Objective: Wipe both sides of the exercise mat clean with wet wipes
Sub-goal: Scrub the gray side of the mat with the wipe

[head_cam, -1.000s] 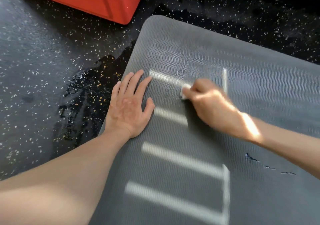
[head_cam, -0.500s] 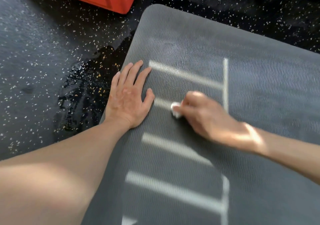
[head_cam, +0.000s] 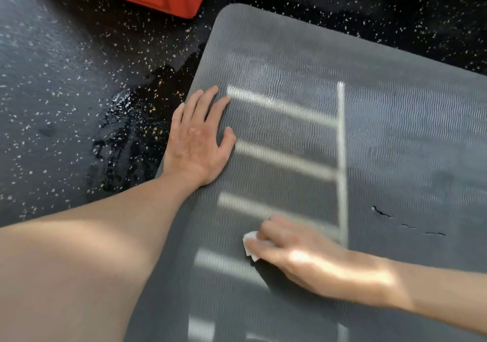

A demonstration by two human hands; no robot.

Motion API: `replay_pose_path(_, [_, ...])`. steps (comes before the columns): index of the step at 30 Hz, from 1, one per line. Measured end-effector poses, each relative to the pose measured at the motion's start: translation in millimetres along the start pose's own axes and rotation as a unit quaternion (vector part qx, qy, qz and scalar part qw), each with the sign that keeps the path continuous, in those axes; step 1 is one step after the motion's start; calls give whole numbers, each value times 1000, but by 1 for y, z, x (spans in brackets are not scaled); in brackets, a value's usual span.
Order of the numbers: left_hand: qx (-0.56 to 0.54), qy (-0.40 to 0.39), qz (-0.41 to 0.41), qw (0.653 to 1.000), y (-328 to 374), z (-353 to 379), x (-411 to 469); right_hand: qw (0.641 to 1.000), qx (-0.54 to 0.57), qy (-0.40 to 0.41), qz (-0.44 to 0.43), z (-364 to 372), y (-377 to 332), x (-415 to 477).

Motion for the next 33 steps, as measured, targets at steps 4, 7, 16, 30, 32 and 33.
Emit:
replay_pose_path(4, [-5, -5, 5, 1000, 0, 1, 1, 973, -117, 184, 75, -36, 37, 33])
replay_pose_path(7, [0, -7, 0, 1000, 0, 1, 0, 990, -53, 102, 82, -3, 9, 13])
replay_pose_path(16, [2, 4, 20, 1000, -1, 1, -1, 982, -84, 157, 64, -3, 7, 4])
replay_pose_path(30, [99, -87, 58, 990, 9, 5, -92, 983, -73, 160, 61, 47, -38, -20])
replay_pose_path(32, [77, -90, 63, 991, 9, 3, -128, 953, -94, 258, 131, 33, -28, -12])
replay_pose_path(33, [77, -96, 57, 991, 10, 2, -144, 942, -79, 280, 164, 41, -30, -13])
Point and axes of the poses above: each hand's wrist, its own x-axis towards the middle knuckle, its own z-axis out of the palm, y = z × x, the point moved 1 cm from there along x, towards the middle knuckle, and after that the axes turned 1 degree about x, right-handed, at the moved point
